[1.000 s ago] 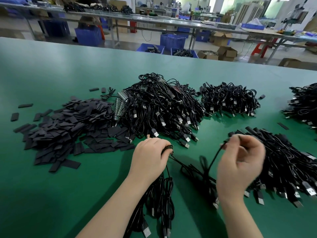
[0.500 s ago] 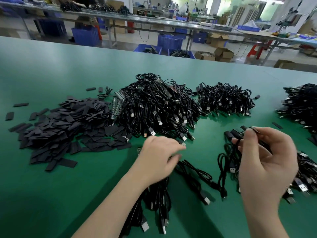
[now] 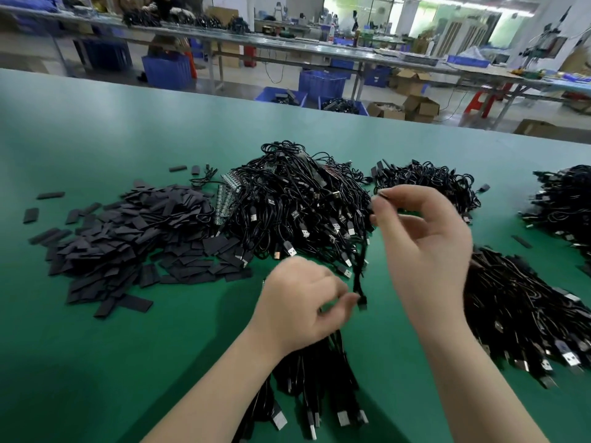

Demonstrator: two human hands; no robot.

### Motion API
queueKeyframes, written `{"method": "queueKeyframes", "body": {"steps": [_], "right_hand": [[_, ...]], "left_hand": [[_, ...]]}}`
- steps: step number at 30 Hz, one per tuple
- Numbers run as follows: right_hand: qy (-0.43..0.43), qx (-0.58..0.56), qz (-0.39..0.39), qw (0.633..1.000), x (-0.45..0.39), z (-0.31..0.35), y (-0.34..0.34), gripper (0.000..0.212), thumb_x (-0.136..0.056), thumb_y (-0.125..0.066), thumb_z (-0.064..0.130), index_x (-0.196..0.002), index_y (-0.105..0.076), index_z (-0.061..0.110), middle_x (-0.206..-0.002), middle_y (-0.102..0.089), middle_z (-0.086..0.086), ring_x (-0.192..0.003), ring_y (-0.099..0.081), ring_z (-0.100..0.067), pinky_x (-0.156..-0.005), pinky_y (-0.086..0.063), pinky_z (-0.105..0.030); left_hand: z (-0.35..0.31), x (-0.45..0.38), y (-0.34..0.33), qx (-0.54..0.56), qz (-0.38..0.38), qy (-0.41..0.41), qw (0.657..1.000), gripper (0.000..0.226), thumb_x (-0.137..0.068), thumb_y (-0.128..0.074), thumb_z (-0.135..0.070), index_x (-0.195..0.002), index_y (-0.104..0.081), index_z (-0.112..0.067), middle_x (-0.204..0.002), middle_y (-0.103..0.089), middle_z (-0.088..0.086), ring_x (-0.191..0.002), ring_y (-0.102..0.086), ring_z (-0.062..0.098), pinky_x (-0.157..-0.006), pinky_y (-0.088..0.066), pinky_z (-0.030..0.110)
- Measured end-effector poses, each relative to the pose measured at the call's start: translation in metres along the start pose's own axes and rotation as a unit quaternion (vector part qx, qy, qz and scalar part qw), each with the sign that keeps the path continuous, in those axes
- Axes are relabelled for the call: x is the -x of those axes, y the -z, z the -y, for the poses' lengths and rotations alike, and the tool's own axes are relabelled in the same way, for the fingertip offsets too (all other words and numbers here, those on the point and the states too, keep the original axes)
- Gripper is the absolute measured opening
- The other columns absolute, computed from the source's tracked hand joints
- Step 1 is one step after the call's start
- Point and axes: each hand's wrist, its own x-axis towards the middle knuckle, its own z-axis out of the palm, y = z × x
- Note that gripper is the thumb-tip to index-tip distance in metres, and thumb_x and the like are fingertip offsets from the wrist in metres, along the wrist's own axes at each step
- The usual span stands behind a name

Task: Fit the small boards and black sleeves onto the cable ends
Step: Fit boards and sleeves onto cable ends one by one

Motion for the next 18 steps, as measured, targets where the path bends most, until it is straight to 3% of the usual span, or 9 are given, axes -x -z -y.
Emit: {"method": "queueKeyframes", "body": {"steps": [1,3,4,7,10,12,15,18], "right_hand": [[-0.023,-0.043,0.015,0.999,0.0,0.001,-0.008,0.02,-0.091,-0.071,0.015,-0.084,-0.068,0.034,-0.084,-0.071,0.007,-0.072,-0.071,-0.019,-0.065,-0.055,-0.027],[-0.112,-0.177,0.033,0.977,0.0,-0.001,-0.023,0.022,-0.091,-0.069,0.013,-0.08,-0.069,0.032,-0.081,-0.072,0.005,-0.076,-0.074,-0.019,-0.068,-0.056,-0.023],[-0.168,-0.235,0.032,0.957,0.001,-0.003,-0.031,0.022,-0.092,-0.068,0.011,-0.081,-0.068,0.03,-0.078,-0.071,0.004,-0.076,-0.074,-0.019,-0.066,-0.055,-0.022],[-0.304,-0.251,0.032,0.918,0.009,-0.023,-0.046,0.011,-0.094,-0.065,0.006,-0.089,-0.062,0.016,-0.071,-0.066,0.002,-0.065,-0.065,-0.012,-0.058,-0.052,-0.022],[-0.37,-0.148,0.07,0.914,0.026,-0.052,-0.047,0.01,-0.091,-0.066,0.007,-0.092,-0.06,0.015,-0.067,-0.064,0.004,-0.058,-0.061,-0.007,-0.062,-0.053,-0.025],[-0.354,-0.028,0.103,0.929,0.034,-0.064,-0.042,0.012,-0.089,-0.068,0.013,-0.093,-0.06,0.021,-0.074,-0.069,0.004,-0.063,-0.062,-0.007,-0.065,-0.051,-0.025],[-0.26,0.158,0.182,0.935,0.038,-0.067,-0.035,0.015,-0.09,-0.066,0.019,-0.094,-0.058,0.032,-0.088,-0.07,0.012,-0.075,-0.06,0.001,-0.069,-0.046,-0.017],[-0.041,0.291,0.132,0.947,0.037,-0.056,-0.042,0.016,-0.092,-0.065,0.021,-0.107,-0.065,0.023,-0.108,-0.067,0.007,-0.105,-0.056,-0.014,-0.092,-0.044,-0.028]], "left_hand": [[0.0,-0.001,0.002,-0.012,-0.091,-0.015,0.996,0.039,-0.099,-0.047,-0.032,-0.077,-0.071,-0.011,-0.074,-0.065,-0.002,-0.068,-0.06,0.019,-0.066,-0.049,0.038],[0.001,-0.001,0.004,-0.07,-0.196,-0.015,0.978,0.012,-0.093,-0.055,-0.018,-0.097,-0.066,-0.013,-0.094,-0.06,0.0,-0.086,-0.06,0.02,-0.078,-0.05,0.037],[0.0,0.0,0.003,-0.104,-0.221,0.009,0.97,0.02,-0.089,-0.06,-0.011,-0.109,-0.061,-0.016,-0.106,-0.056,0.001,-0.097,-0.057,0.021,-0.088,-0.047,0.035],[-0.001,0.006,-0.005,-0.202,-0.142,0.133,0.96,0.059,-0.081,-0.065,-0.003,-0.134,-0.049,-0.024,-0.134,-0.049,0.0,-0.121,-0.047,0.024,-0.1,-0.032,0.038],[0.003,0.009,-0.01,-0.245,-0.006,0.203,0.948,0.068,-0.079,-0.069,-0.005,-0.141,-0.049,-0.024,-0.137,-0.055,-0.001,-0.122,-0.051,0.023,-0.101,-0.032,0.042],[0.012,0.01,-0.008,-0.195,0.055,0.198,0.959,0.06,-0.08,-0.073,-0.011,-0.137,-0.055,-0.02,-0.117,-0.068,-0.003,-0.106,-0.064,0.021,-0.092,-0.044,0.039],[0.023,0.011,-0.005,-0.13,0.081,0.225,0.962,0.036,-0.086,-0.071,-0.025,-0.122,-0.067,-0.023,-0.095,-0.074,-0.003,-0.083,-0.068,0.023,-0.073,-0.05,0.034],[0.03,0.009,-0.007,-0.134,0.148,0.223,0.954,0.018,-0.091,-0.056,-0.027,-0.105,-0.067,-0.023,-0.088,-0.069,-0.003,-0.082,-0.065,0.022,-0.067,-0.046,0.03]]}}
